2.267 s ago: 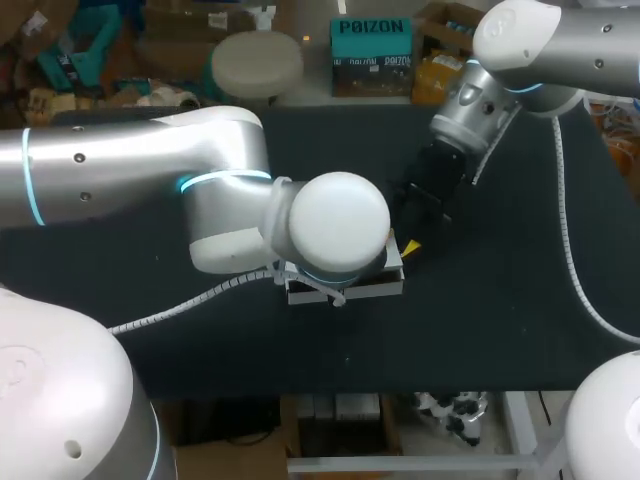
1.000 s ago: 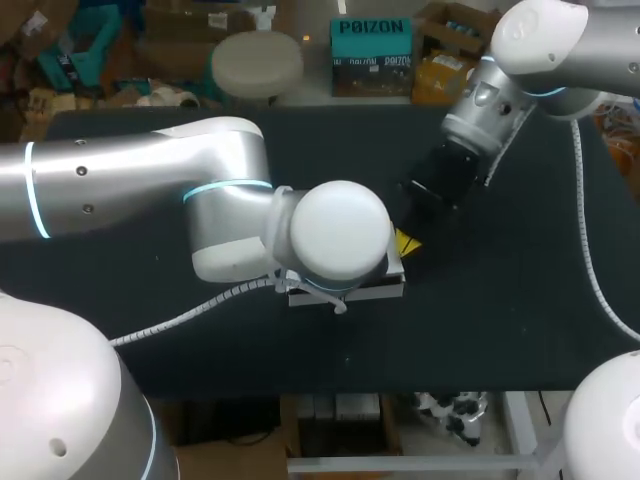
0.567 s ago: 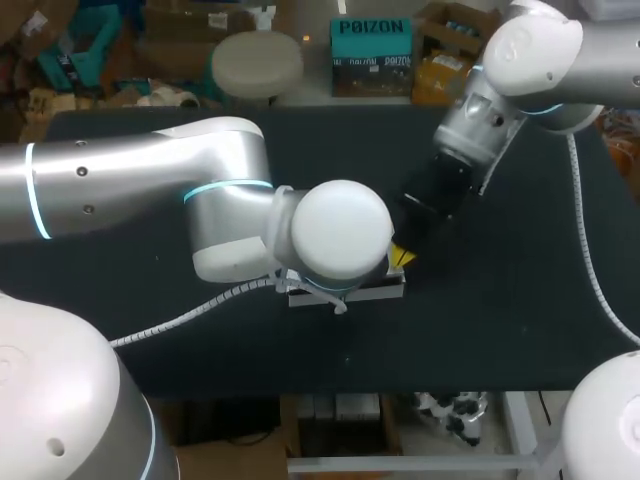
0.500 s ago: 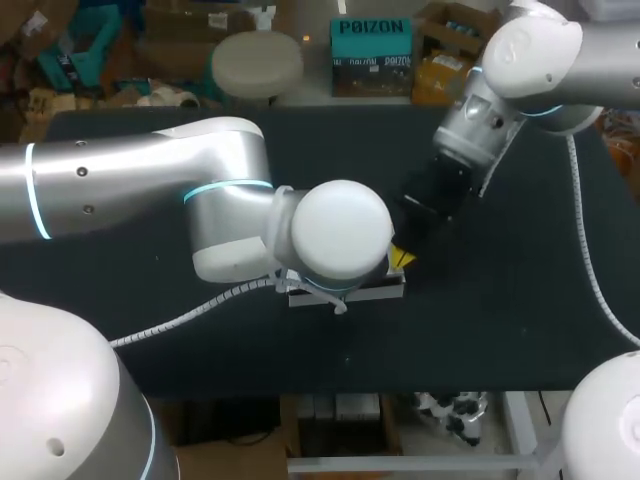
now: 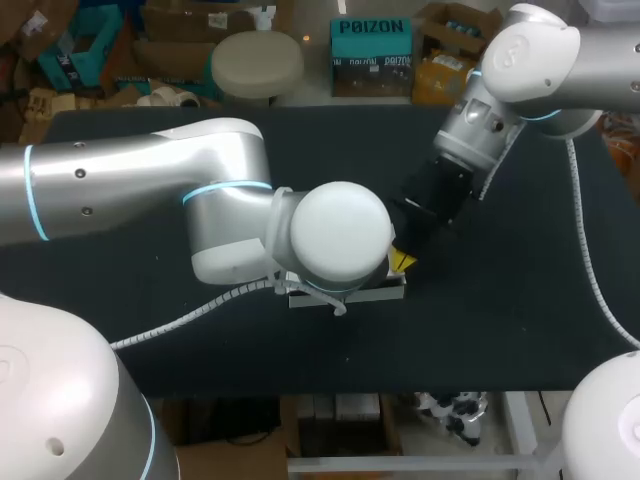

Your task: Assemble the packaging by folding the flat box into shape, placing the metal phone stand inside, and closing the box properly

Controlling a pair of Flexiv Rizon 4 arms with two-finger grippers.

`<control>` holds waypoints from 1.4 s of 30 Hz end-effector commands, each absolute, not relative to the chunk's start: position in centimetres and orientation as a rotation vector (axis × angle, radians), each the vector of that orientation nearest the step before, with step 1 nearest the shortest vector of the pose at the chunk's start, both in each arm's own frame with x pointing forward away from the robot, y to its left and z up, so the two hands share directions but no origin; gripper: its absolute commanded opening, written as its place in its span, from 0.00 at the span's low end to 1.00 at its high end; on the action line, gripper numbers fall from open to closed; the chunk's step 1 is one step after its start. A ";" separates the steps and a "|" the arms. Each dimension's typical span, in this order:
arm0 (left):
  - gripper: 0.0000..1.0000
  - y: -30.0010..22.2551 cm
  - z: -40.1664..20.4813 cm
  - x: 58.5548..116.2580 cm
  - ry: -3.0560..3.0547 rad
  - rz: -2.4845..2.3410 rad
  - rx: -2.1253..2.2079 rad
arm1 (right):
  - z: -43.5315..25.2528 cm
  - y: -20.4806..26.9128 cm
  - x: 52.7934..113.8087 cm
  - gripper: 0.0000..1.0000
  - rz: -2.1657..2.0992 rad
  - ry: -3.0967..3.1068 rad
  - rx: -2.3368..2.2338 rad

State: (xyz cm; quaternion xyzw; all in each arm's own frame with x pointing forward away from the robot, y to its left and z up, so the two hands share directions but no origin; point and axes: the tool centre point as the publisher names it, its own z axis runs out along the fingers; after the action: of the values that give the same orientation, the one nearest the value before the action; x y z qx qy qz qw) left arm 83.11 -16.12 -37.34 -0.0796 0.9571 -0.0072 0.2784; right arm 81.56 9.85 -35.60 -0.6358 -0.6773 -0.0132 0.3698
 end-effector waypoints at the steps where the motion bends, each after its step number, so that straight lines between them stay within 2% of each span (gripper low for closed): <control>1: 0.27 -16.2 -37.2 82.7 2.562 -0.016 -0.212 | -35.9 10.0 81.8 0.00 -0.025 -1.735 -1.627; 9: 0.28 -16.1 -37.0 82.5 2.560 -0.023 -0.209 | -36.0 10.0 81.8 0.00 -0.022 -1.733 -1.628; 16: 0.36 -16.0 -36.6 82.3 2.552 -0.030 -0.207 | -35.7 9.9 81.7 0.00 -0.030 -1.736 -1.631; 42: 0.34 -15.9 -35.8 82.6 2.513 -0.052 -0.289 | -35.6 10.1 81.5 0.00 -0.023 -1.747 -1.629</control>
State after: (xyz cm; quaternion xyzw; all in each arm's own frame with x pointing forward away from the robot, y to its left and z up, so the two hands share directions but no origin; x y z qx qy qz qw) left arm 82.66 -15.58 -35.89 -0.1050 0.9485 -0.0226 0.2979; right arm 81.54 10.09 -35.58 -0.6343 -0.6800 -0.0107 0.3676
